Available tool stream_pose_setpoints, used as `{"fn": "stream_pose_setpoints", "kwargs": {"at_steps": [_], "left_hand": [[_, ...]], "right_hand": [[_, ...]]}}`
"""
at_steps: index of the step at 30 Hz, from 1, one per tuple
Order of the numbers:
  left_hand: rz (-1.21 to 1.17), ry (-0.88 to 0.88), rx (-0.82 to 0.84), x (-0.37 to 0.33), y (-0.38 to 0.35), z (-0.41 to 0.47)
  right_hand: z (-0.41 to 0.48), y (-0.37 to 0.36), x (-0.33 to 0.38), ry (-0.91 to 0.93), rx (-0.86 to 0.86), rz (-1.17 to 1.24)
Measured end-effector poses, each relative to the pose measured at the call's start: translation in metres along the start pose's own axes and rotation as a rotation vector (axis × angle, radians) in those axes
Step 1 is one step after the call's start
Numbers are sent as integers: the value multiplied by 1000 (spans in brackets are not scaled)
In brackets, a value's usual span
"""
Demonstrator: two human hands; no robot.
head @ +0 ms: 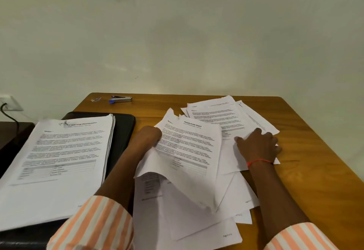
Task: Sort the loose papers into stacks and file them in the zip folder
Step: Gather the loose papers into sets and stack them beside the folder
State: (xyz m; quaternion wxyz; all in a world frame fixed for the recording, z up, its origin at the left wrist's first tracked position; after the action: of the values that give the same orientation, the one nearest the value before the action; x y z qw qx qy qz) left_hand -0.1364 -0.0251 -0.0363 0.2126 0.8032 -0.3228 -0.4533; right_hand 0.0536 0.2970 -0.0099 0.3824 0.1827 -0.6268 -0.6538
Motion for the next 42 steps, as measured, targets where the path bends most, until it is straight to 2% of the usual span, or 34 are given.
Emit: {"fn": "stream_pose_setpoints", "kwargs": {"at_steps": [5,9,12,18,20,22,25,30,35,37,38,40,41,42], "left_hand": [[-21,-31,71,-2,-7,-1],[-268,61,250,5,-16,-16],[-337,84,341,6,-20,-24],[-425,75,389,-3,-19,-28],[-528,50,410,-7,-17,-28],[-671,32,407,-5,-17,-30],[-725,-108,269,-4,-11,-22],[-774,-129,121,-2,-3,-21],[-756,-140,159,-3,-2,-21],[-752,-166,134,-4,3,-21],[-731,-182,112,-5,6,-22],[-685,-204,100,-6,7,-21],[-672,-207,113,-6,6,-20],[-662,-198,131,-6,3,-20]], "right_hand": [[7,3,-7,7,-73,188],[7,15,-11,33,-138,306],[9,24,-13,22,-170,311],[8,32,-14,27,-212,488],[5,28,1,82,-169,631],[-1,16,19,86,-73,874],[-15,-3,46,79,135,1185],[-26,-7,65,91,271,1346],[-24,-12,69,95,323,1457],[-18,-8,62,79,213,1409],[-13,-2,51,87,83,1245],[-3,18,26,150,-193,697],[0,24,16,154,-260,465],[5,22,6,123,-252,317]]}}
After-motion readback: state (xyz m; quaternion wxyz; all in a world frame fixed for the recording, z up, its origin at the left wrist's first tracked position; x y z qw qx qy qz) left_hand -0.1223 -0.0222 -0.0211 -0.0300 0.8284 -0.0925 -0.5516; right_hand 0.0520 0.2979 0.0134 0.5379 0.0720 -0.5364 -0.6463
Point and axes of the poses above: each hand's wrist, its own z-axis towards the middle knuckle, its own y-axis out of the back of the hand, x = y × z, the point moved 8 cm from there along z, towards the middle knuckle, and after that the axes turned 13 degrees about y, right-handed, at the moved point
